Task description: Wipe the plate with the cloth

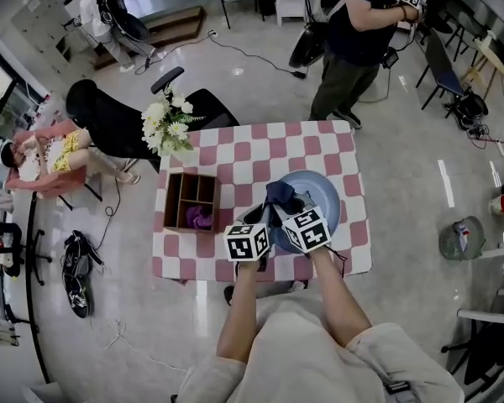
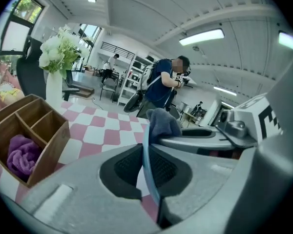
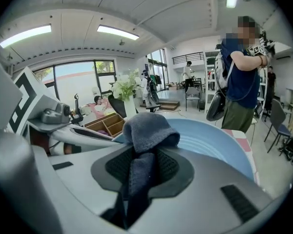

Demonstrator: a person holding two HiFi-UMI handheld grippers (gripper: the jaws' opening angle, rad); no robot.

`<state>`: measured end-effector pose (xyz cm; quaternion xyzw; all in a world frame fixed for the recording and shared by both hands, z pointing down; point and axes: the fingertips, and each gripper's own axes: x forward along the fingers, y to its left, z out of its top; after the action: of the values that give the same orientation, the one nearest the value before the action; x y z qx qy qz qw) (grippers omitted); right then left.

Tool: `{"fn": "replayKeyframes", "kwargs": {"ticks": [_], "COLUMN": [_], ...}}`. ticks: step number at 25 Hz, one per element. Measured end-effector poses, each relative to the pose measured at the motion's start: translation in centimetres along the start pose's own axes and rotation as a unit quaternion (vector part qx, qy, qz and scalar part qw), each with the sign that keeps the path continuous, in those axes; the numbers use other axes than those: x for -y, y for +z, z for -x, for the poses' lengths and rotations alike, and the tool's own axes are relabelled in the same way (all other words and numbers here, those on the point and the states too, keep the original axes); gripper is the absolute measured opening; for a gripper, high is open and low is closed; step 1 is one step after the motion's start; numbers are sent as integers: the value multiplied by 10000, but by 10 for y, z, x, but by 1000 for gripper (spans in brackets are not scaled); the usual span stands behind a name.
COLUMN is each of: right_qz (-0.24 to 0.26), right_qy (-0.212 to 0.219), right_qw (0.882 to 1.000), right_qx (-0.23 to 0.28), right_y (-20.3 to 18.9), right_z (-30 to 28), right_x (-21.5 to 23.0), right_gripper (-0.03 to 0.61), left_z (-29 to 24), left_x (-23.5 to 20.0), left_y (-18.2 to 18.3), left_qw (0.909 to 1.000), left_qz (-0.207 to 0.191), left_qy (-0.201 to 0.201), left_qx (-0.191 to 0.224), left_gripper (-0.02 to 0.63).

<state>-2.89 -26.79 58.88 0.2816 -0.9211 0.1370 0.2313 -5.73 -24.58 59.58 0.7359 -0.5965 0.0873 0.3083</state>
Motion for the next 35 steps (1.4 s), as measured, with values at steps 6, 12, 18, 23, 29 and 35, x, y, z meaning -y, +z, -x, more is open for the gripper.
{"fn": "replayKeyframes", "kwargs": {"ticks": [6,12,18,23,29,35], "right_qz": [-324,-547,-602,-651,-763,-923], "right_qy": [-302,-640,-922,-1148,-1392,-1489], "right_qw": [9984,9952,9923,9894,9850,9824], "right_qx": [355,501,570,605,673,649], "right_y": [15,24,24,23,13,-4], "right_z": [5,1,3,20,41,55], "right_x": [8,12,29,53,80,95], "right_gripper": [101,103,103,103,103,103], "left_z": [8,11,2,-8,-15,-11], "left_x": [2,-8,-6,11,29,35], "left_y": [8,16,20,20,16,3], "left_qw": [9993,9975,9950,9935,9921,9923], "left_qz": [-322,-559,-688,-695,-730,-701], "left_qy": [-162,-396,-698,-889,-1008,-1009], "left_qx": [-55,-196,-192,-177,-137,-159], "left_gripper": [23,23,23,23,25,25]}}
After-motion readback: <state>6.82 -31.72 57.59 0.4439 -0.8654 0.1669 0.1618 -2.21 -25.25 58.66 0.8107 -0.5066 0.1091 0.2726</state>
